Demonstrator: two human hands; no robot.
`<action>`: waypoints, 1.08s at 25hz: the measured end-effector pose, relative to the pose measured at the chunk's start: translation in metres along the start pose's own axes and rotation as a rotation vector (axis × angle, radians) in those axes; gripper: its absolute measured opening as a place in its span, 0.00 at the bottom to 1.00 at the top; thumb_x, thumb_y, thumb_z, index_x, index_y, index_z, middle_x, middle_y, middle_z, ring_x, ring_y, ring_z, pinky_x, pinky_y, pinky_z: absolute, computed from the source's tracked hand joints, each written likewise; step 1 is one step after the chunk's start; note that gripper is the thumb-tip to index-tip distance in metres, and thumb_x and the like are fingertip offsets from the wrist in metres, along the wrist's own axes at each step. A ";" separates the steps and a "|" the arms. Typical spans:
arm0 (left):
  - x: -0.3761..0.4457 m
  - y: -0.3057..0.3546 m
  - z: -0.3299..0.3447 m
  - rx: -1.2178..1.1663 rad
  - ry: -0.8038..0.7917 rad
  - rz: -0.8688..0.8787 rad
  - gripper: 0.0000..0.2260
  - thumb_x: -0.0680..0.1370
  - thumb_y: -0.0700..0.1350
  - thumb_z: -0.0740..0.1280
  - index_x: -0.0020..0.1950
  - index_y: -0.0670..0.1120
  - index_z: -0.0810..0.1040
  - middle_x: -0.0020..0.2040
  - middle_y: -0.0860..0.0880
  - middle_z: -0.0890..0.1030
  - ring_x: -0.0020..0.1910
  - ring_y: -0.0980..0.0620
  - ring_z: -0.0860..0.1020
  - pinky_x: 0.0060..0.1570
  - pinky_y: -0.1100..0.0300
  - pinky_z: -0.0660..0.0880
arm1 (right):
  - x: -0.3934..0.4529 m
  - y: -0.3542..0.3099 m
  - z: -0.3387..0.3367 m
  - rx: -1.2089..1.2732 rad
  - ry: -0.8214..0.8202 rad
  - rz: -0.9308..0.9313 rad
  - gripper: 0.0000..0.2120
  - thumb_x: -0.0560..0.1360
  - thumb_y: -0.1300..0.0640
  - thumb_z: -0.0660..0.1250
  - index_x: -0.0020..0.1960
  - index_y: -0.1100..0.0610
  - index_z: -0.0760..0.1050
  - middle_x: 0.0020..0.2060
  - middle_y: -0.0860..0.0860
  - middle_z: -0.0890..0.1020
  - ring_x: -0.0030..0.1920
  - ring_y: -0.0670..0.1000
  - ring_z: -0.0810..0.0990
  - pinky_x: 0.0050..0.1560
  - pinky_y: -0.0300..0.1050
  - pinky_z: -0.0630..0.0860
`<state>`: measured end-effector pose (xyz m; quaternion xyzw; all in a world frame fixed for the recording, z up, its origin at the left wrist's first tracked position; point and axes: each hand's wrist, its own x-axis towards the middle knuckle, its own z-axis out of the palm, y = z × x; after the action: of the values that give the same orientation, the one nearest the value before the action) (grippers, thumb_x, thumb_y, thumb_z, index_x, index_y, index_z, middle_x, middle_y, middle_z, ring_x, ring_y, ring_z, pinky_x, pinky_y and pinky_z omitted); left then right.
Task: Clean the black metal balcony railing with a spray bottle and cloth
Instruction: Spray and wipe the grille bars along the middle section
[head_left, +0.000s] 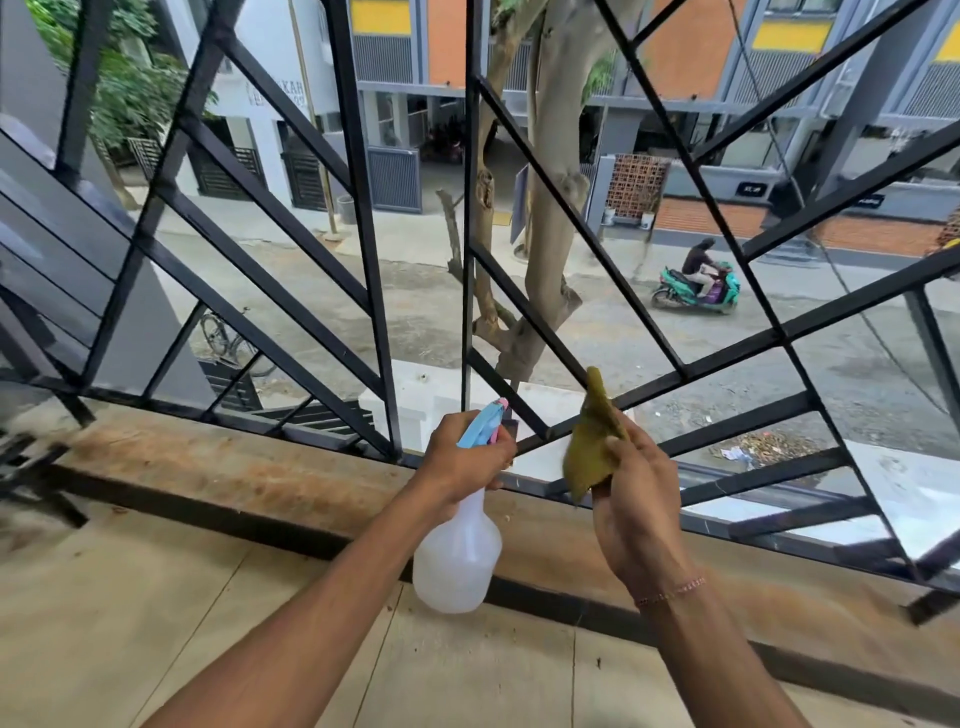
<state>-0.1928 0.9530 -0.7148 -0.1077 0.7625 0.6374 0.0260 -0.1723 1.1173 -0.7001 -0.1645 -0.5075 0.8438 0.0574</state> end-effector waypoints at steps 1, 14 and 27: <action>-0.001 0.000 -0.003 -0.001 0.009 -0.002 0.04 0.77 0.38 0.70 0.50 0.44 0.80 0.46 0.42 0.79 0.44 0.49 0.78 0.34 0.63 0.78 | -0.001 0.003 0.000 0.134 0.010 0.091 0.15 0.84 0.66 0.56 0.64 0.57 0.78 0.55 0.59 0.83 0.52 0.56 0.83 0.50 0.52 0.82; -0.012 -0.004 -0.016 0.001 0.031 -0.007 0.05 0.79 0.38 0.70 0.52 0.46 0.79 0.46 0.45 0.77 0.43 0.50 0.78 0.32 0.66 0.77 | -0.039 0.021 -0.026 0.654 -0.221 0.221 0.21 0.76 0.61 0.64 0.67 0.65 0.73 0.61 0.59 0.81 0.65 0.57 0.79 0.66 0.51 0.74; -0.013 -0.010 -0.015 0.009 0.028 -0.013 0.07 0.79 0.39 0.70 0.57 0.45 0.80 0.51 0.41 0.80 0.46 0.49 0.80 0.32 0.66 0.77 | -0.025 0.052 -0.016 0.358 0.054 0.154 0.18 0.82 0.66 0.60 0.71 0.62 0.71 0.60 0.57 0.82 0.61 0.55 0.80 0.68 0.55 0.73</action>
<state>-0.1762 0.9384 -0.7194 -0.1213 0.7651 0.6320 0.0199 -0.1398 1.0995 -0.7472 -0.2129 -0.3335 0.9178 0.0347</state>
